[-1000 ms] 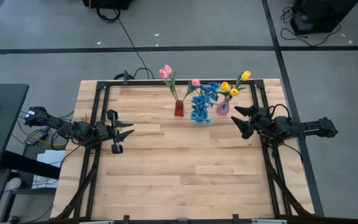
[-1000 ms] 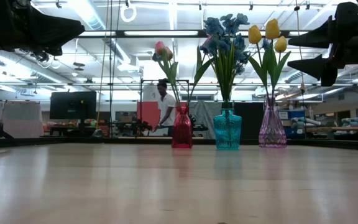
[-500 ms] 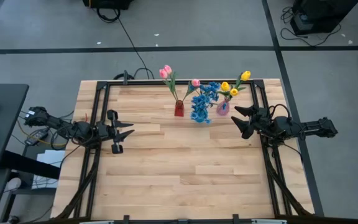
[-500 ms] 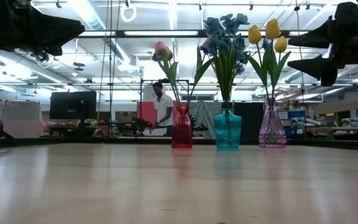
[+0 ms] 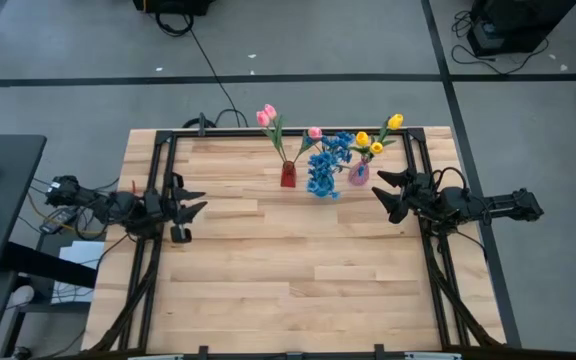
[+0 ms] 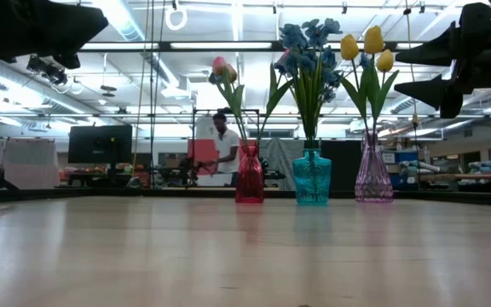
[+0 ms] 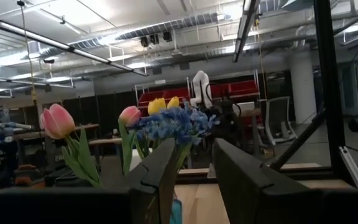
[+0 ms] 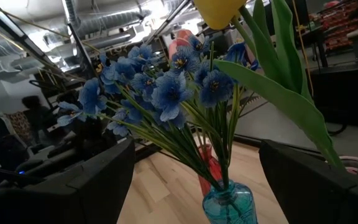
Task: Sort flowers into vase by color
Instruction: Return to Home Position
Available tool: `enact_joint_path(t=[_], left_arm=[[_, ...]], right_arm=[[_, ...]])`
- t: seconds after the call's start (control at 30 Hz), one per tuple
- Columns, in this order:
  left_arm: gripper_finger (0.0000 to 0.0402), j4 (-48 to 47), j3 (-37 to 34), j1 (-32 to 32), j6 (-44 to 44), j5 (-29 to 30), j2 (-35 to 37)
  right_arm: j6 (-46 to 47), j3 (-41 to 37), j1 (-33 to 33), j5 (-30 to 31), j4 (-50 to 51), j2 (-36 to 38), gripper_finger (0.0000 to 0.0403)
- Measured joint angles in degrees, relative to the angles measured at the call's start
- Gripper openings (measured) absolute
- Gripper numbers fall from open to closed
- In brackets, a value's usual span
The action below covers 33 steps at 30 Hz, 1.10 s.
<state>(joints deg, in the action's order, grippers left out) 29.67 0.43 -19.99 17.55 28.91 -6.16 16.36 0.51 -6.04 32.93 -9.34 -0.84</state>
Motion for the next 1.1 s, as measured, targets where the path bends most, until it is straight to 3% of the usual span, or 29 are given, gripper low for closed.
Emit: enact_joint_path(t=[1.1], left_arm=[[0.0115,0.5,0.0,0.0,0.0,0.0,-0.2]], right_arm=[[0.0,0.0,0.0,0.0,0.0,0.0,0.0354]])
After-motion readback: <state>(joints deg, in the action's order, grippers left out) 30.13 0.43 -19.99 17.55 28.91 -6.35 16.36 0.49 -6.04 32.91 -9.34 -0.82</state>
